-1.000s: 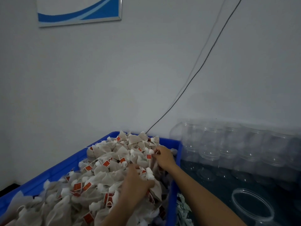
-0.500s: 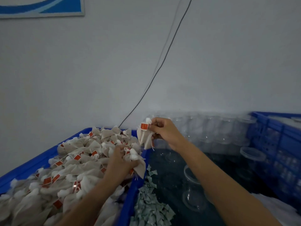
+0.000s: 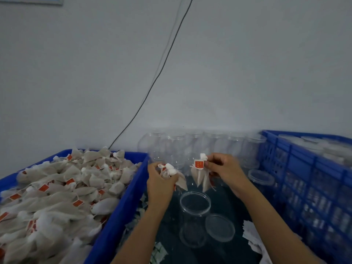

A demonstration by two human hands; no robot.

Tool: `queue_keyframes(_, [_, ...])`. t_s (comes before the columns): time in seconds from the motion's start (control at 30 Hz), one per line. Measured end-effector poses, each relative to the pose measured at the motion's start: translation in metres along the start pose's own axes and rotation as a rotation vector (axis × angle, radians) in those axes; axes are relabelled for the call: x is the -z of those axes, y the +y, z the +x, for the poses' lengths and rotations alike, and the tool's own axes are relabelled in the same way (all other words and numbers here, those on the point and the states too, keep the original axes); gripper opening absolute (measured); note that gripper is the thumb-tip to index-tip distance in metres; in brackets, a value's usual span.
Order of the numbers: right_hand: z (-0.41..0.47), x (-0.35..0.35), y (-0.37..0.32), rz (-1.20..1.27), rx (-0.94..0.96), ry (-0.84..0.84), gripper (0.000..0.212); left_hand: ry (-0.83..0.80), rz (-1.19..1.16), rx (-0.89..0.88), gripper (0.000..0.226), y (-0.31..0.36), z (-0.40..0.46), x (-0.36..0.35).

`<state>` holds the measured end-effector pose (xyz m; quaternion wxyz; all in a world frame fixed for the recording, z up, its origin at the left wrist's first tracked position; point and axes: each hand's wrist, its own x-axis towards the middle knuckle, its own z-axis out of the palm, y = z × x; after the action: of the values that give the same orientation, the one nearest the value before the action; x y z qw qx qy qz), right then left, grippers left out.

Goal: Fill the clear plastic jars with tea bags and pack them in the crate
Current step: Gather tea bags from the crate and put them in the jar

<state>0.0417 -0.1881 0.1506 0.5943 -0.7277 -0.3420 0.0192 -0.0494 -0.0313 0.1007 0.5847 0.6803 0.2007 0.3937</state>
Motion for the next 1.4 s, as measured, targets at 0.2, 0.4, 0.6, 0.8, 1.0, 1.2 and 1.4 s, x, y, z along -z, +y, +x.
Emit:
queue_keyframes(0.2, [-0.001,-0.012,0.026,0.046,-0.019,-0.038,0.012,0.083,0.058,-0.145,0.054,-0.011,0.004,-0.020])
queue_keyframes(0.4, [-0.007,-0.015,0.042,0.005,0.034,-0.009,0.018,-0.027,0.111,-0.099,0.056,-0.007,0.019,-0.024])
queue_keyframes(0.6, [-0.012,-0.013,0.046,0.043,0.065,0.017,0.012,-0.130,0.140,-0.120,0.056,-0.014,0.021,-0.023])
queue_keyframes(0.8, [-0.014,-0.009,0.048,-0.120,0.046,-0.027,0.007,-0.257,0.155,-0.133,0.056,-0.019,0.020,-0.019])
queue_keyframes(1.0, [-0.014,-0.010,0.051,-0.357,0.037,-0.084,0.008,-0.208,0.083,-0.105,0.057,-0.020,0.011,-0.020])
queue_keyframes(1.2, [-0.014,-0.032,0.047,-0.244,0.121,-0.161,0.021,-0.331,-0.060,0.039,0.040,-0.019,0.006,-0.019])
queue_keyframes(1.4, [-0.011,-0.032,0.048,-0.215,0.132,-0.037,0.015,-0.379,-0.038,0.075,0.029,-0.016,0.009,-0.015])
